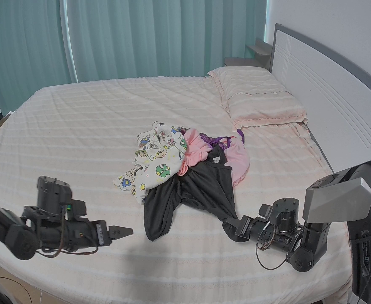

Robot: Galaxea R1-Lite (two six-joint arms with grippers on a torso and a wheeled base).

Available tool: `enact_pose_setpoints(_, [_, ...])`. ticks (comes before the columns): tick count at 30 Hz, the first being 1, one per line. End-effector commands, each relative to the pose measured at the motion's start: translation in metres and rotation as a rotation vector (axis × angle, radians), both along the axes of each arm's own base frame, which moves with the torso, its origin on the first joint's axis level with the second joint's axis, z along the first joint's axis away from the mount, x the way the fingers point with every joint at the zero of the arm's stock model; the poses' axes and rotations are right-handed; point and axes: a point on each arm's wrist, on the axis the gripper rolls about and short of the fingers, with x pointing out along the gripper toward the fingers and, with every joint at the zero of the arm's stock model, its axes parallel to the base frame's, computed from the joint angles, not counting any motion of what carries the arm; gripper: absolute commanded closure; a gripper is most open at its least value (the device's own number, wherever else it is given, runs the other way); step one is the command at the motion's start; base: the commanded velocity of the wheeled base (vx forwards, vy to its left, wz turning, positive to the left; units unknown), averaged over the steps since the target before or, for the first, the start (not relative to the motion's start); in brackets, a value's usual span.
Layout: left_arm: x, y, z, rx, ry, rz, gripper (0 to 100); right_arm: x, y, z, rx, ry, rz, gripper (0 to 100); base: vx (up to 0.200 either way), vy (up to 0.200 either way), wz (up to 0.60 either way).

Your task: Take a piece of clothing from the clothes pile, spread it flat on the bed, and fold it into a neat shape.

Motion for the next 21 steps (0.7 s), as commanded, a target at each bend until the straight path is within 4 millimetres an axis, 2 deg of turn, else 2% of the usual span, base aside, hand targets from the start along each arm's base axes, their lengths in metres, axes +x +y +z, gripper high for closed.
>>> enact_pose_setpoints(1, [0.058, -0.062, -0.08, 0.08, 0.063, 0.077, 0, -0.005, 0.0, -0.006, 0.0, 0.016, 0.002, 100, 0.0, 0.0, 0.0])
enact_pose_setpoints(4, [0.071, -0.08, -0.095, 0.053, 0.045, 0.125, 0, -0.005, -0.001, -0.005, 0.001, 0.015, 0.001, 100, 0.0, 0.0, 0.0])
enact_pose_setpoints(8, [0.09, -0.093, -0.11, 0.05, 0.02, 0.168, 0, -0.005, -0.001, -0.006, -0.001, 0.017, 0.001, 100, 0.0, 0.0, 0.0])
enact_pose_setpoints(18, [0.107, -0.102, -0.127, 0.069, -0.003, 0.192, 0, -0.006, 0.0, -0.006, -0.001, 0.017, 0.003, 100, 0.0, 0.0, 0.0])
enact_pose_setpoints(21, [0.114, -0.105, -0.127, 0.064, -0.024, 0.201, 0, -0.005, 0.0, -0.006, -0.001, 0.017, 0.003, 100, 0.0, 0.0, 0.0])
